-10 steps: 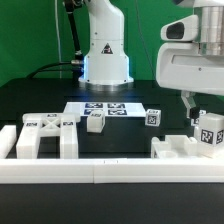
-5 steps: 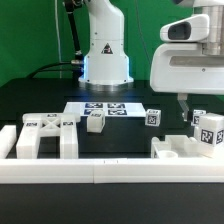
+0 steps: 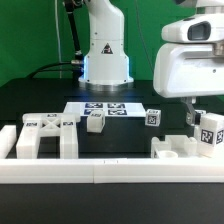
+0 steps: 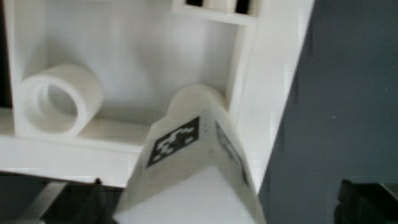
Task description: Assemble chair
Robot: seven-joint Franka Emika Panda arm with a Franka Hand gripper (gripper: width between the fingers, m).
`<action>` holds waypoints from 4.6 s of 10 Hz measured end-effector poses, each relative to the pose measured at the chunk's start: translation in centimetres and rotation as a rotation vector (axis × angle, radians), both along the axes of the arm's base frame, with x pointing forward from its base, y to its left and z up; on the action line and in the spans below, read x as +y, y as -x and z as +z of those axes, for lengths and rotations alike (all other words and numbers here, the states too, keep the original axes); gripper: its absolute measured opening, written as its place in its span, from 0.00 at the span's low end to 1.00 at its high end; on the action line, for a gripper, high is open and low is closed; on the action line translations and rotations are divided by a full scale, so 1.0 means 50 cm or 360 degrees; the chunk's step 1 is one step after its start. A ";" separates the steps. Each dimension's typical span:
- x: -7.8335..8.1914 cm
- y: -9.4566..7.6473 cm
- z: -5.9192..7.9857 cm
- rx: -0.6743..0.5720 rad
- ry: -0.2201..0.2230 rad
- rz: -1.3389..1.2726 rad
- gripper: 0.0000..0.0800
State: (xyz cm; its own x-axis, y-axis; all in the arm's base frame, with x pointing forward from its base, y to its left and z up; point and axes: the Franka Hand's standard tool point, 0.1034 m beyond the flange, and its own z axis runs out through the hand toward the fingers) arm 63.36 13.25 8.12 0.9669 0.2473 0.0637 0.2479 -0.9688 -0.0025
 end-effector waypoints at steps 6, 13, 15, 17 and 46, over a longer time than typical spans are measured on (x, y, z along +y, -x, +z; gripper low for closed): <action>-0.007 -0.003 0.001 -0.0007 0.0028 0.0282 0.49; -0.008 -0.003 -0.002 0.0010 -0.0048 -0.0741 0.36; -0.007 -0.003 -0.003 0.0016 -0.0071 -0.1152 0.36; -0.008 -0.004 -0.003 0.0023 -0.0102 -0.1444 0.36; -0.013 -0.005 -0.001 0.0006 -0.0039 -0.0447 0.36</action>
Offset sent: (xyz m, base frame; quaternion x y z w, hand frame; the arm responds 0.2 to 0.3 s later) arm 0.0019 0.0013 0.0028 0.0029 -0.0040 -0.0408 0.9992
